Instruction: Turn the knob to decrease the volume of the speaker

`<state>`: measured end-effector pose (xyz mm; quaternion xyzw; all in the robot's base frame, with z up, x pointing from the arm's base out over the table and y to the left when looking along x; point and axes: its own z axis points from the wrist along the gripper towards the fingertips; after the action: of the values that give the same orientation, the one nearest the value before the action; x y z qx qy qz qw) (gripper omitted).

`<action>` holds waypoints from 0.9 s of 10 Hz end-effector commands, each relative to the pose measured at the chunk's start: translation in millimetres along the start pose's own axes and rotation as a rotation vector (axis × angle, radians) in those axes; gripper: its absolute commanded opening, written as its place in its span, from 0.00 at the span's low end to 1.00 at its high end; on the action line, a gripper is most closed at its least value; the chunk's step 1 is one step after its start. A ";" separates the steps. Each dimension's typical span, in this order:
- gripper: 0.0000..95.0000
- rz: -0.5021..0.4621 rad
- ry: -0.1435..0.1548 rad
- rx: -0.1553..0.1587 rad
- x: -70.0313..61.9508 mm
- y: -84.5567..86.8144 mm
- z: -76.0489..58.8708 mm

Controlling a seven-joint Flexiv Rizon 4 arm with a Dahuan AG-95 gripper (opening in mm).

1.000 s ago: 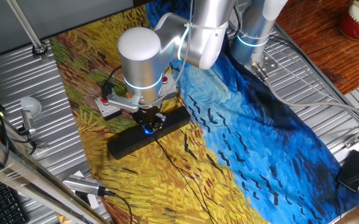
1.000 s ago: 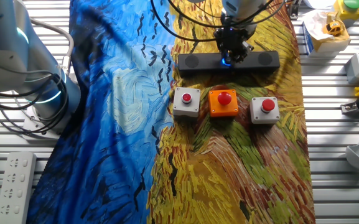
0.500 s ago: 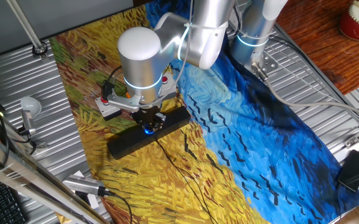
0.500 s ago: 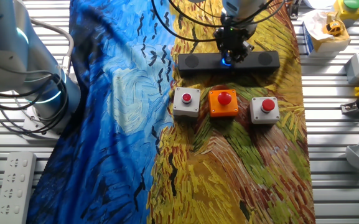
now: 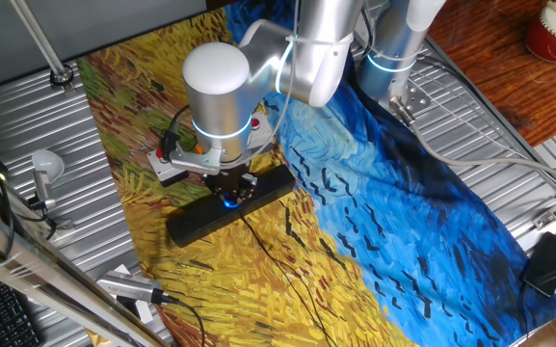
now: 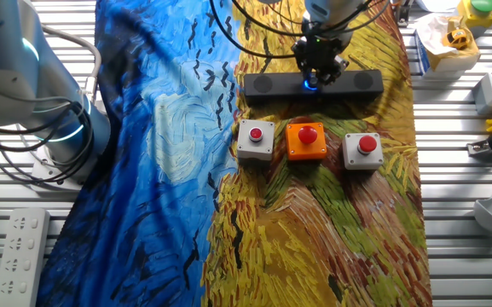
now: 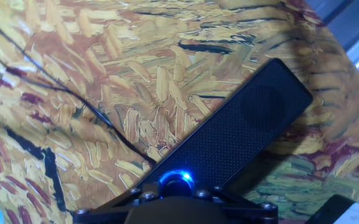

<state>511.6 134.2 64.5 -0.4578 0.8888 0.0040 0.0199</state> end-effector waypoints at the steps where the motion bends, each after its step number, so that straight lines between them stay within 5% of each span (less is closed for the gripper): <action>1: 0.00 -0.086 0.007 0.001 0.3 0.2 0.5; 9: 0.00 -0.417 0.006 0.007 0.3 0.3 0.2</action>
<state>511.8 134.2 64.6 -0.6139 0.7891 -0.0034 0.0185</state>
